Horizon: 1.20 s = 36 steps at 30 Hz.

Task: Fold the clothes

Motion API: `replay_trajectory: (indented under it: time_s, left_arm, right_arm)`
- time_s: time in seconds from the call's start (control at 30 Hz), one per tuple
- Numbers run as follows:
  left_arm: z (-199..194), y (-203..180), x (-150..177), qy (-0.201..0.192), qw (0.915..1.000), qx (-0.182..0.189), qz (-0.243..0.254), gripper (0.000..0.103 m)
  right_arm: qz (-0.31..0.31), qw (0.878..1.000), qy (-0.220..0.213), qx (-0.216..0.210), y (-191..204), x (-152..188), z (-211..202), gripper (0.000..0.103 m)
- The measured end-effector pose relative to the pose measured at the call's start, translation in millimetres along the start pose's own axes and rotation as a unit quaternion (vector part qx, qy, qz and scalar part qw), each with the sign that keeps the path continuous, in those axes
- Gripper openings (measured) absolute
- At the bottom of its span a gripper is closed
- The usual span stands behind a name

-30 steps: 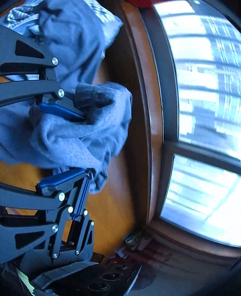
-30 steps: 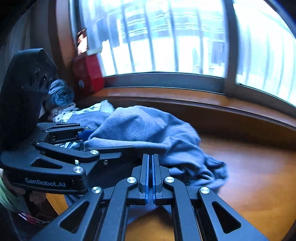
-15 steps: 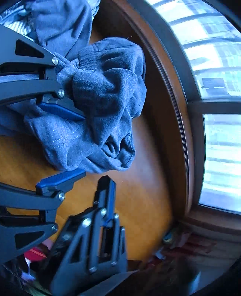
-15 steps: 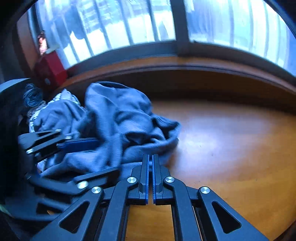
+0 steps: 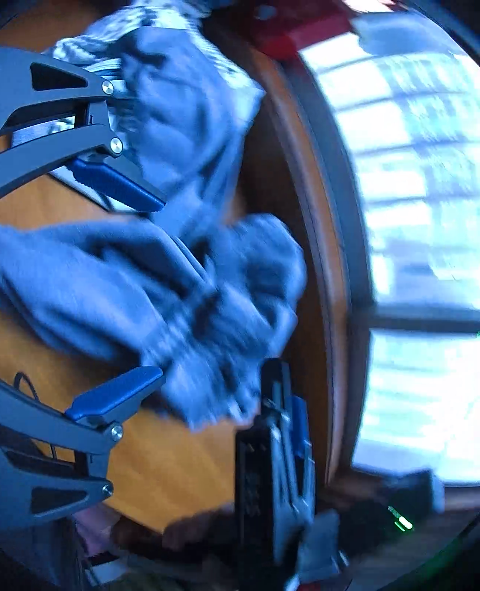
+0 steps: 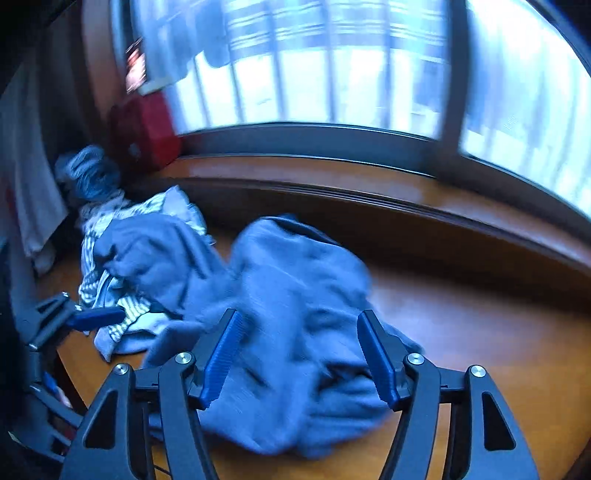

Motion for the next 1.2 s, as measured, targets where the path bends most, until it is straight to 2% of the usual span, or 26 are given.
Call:
replay_trajectory:
  time_s: [0.1,0.27,0.47,0.5,0.53,0.57,0.6,0.7,0.93,1.2]
  left_arm:
    - [18.9,15.8,9.7,0.02,0.9995,0.001,-0.026,0.086]
    - [38.7,29.5,16.2,0.037,0.9979,0.015,-0.051,0.086]
    - [54.3,33.9,22.9,0.055,0.9958,0.037,-0.063,0.086]
    - [55.5,33.7,23.3,0.056,0.9958,0.038,-0.062,0.086]
    - [56.3,33.9,23.5,0.058,0.9957,0.039,-0.061,0.086]
    - [57.0,34.0,23.5,0.059,0.9957,0.04,-0.06,0.086]
    - [57.4,33.6,23.2,0.059,0.9957,0.041,-0.059,0.086]
    - [58.0,32.1,22.5,0.062,0.9956,0.042,-0.056,0.086]
    - [54.4,31.7,18.3,0.058,0.9964,0.037,-0.051,0.086]
    - [46.9,24.9,2.5,0.041,0.9976,0.038,-0.041,0.086]
  right_arm:
    - [-0.03,0.999,0.023,0.005,19.6,-5.3,27.6,0.065]
    - [-0.02,0.998,0.062,0.014,26.4,-2.8,66.5,0.065]
    - [-0.006,0.997,0.073,0.018,21.6,4.5,79.8,0.065]
    - [-0.004,0.997,0.074,0.017,20.6,5.6,80.9,0.059]
    - [0.0,0.997,0.075,0.019,19.5,6.9,81.1,0.049]
    - [0.005,0.997,0.077,0.02,18.3,8.3,81.0,0.045]
    - [0.01,0.997,0.075,0.025,16.0,9.7,80.1,0.039]
    - [0.032,0.997,0.064,0.021,10.1,11.6,70.3,0.033]
    - [0.085,0.996,0.014,0.003,-9.1,13.6,28.5,0.032]
    - [0.147,0.988,-0.048,0.011,-42.9,21.7,-30.1,0.032]
Point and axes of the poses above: each gripper's, at about its wrist camera, not at the fingertips, and z roughly the way its jaws point, y to its left, x to its underside, the point moved 5 cm from there along z, roughly the way its jaws point
